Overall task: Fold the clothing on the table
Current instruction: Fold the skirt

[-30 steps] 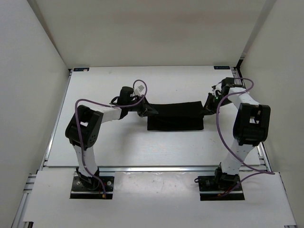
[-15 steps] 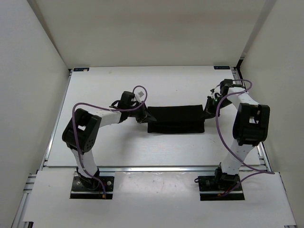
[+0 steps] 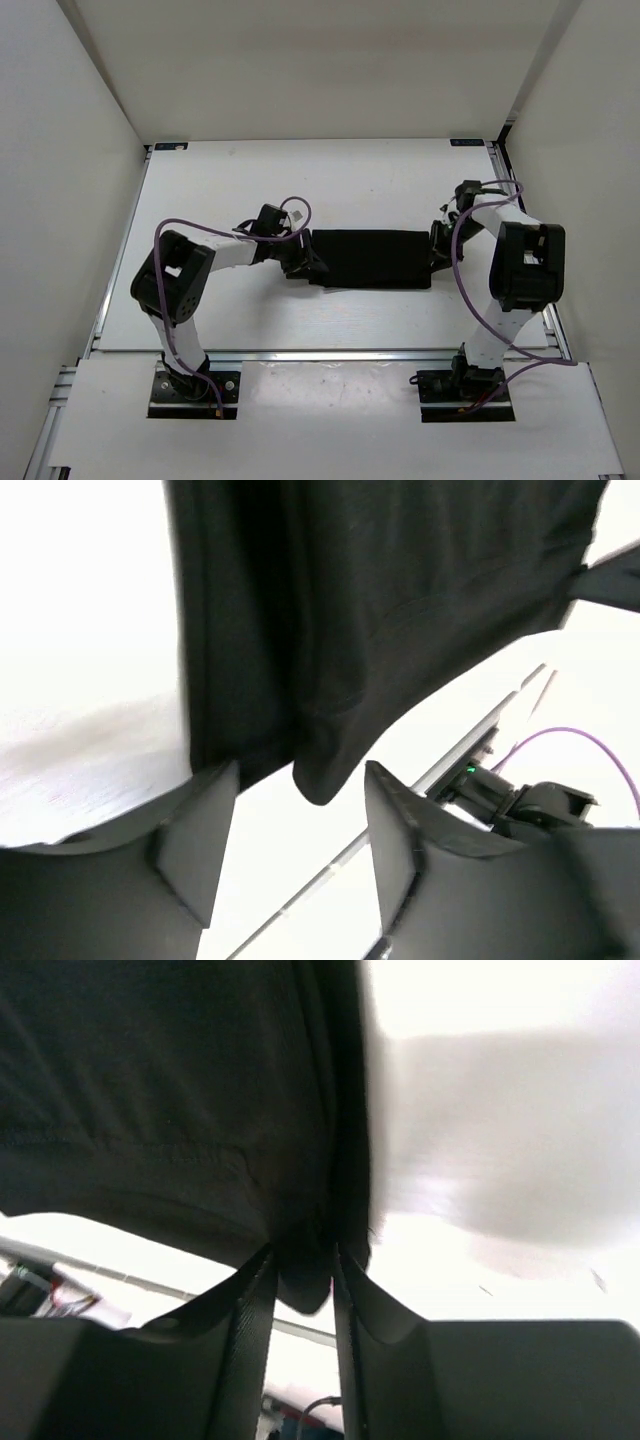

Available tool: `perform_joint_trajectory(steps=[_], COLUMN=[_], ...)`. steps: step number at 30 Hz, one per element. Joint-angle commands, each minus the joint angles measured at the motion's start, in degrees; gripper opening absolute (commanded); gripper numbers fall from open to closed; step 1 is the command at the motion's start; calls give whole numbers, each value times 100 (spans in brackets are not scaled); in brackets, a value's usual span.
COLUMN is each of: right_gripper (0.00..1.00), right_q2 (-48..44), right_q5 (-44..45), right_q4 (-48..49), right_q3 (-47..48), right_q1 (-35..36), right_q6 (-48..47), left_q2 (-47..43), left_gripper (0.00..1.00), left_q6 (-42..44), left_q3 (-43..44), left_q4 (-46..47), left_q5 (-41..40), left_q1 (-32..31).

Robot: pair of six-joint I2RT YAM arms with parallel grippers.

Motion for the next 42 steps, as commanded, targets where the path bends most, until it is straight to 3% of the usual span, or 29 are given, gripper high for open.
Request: perform_joint_trajectory(steps=[1,6,7,11,12,13,15,18,29,36,39,42], right_gripper=[36,35,31,2,0,0,0,0,1,1,8,25], right_q2=[-884,-1412,-1422,-1071,-862,-764,-597,-351,-192,-455,-770,-1376], right_q5=[780,1310,1136,740,600,511,274,-174,-589,-413,-474,-623], right_q4=[-250,-497,-461,-110,82,153,592,953,1305,1499,1455,1621], right_q3=[250,733,787,1007,955,911,587,270,-1048,-1639,-1490,-1243], right_q1=[-76,-7,20,370,493,538,582,574,433,275,170,-181], right_q6=[188,347,338,435,461,487,662,786,1015,1103,954,927], left_q2=[-699,-1148,-1122,-386,-236,-173,20,546,1031,1575,1629,1419], left_gripper=[66,62,61,14,2,0,0,0,0,0,0,0], left_q6=[300,371,353,125,-50,-260,-559,-728,115,282,335,265], left_q3=[173,630,692,1438,1431,1457,1405,1545,1493,1975,2222,2257], left_q4=[-601,-945,-910,-585,-236,20,819,937,-522,-707,-874,-760], left_q5=[-464,-834,-817,-72,122,255,335,361,-1351,-1476,-1423,-1213], left_q1=[59,251,287,314,279,226,130,50,85,182,165,225])
